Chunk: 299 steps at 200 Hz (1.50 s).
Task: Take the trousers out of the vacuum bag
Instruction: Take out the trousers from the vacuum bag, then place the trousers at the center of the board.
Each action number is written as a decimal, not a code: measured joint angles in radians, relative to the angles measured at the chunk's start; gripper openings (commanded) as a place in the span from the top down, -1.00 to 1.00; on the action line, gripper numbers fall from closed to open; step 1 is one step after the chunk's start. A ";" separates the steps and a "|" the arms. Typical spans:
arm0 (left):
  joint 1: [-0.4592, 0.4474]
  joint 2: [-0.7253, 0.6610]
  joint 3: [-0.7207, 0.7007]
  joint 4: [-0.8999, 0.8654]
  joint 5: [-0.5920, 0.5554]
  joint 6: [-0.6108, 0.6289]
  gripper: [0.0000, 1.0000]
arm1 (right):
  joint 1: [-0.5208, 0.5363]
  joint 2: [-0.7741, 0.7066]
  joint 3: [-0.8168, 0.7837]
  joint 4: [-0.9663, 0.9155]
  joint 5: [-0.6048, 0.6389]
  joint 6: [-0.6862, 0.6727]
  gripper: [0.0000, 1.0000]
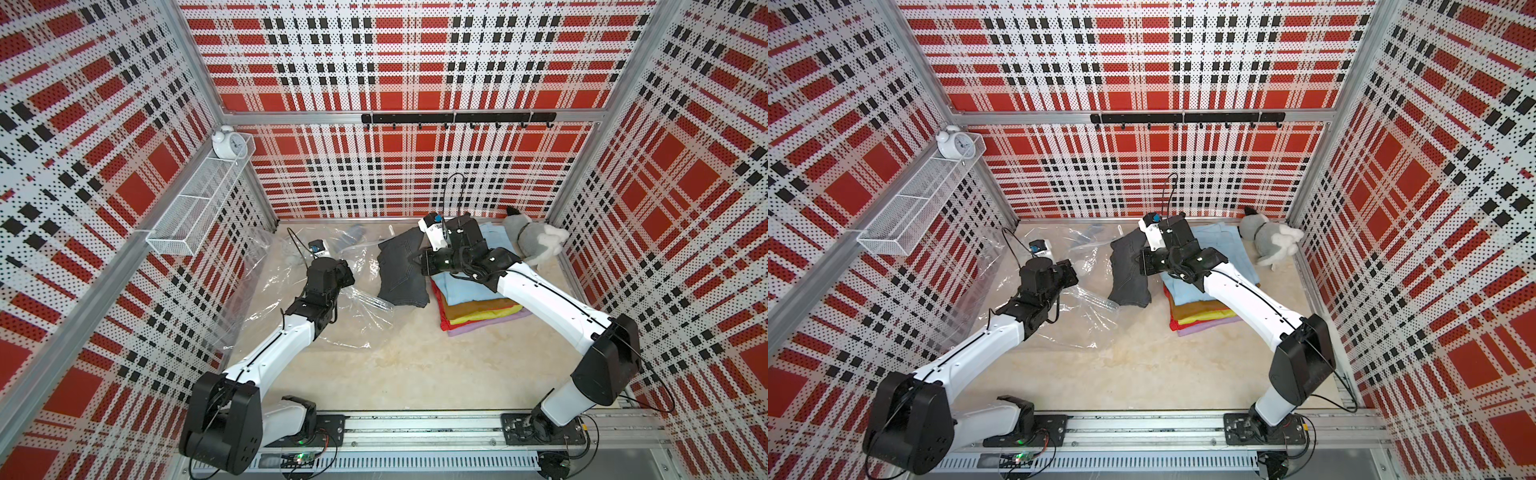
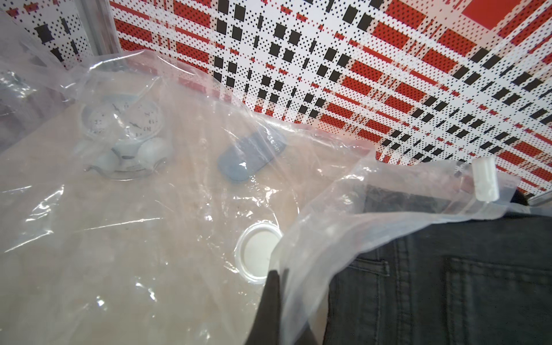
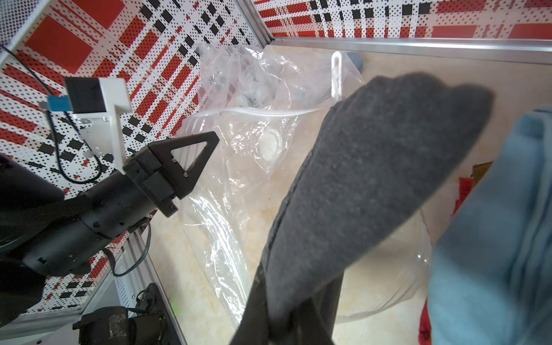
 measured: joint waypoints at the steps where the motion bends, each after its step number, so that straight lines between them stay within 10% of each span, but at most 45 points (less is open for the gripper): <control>1: 0.003 0.001 0.001 0.000 0.000 0.000 1.00 | 0.000 0.000 0.000 0.000 0.000 0.000 1.00; 299: 0.060 0.090 0.130 -0.121 -0.008 -0.013 1.00 | -0.251 0.044 0.246 0.291 0.064 0.249 1.00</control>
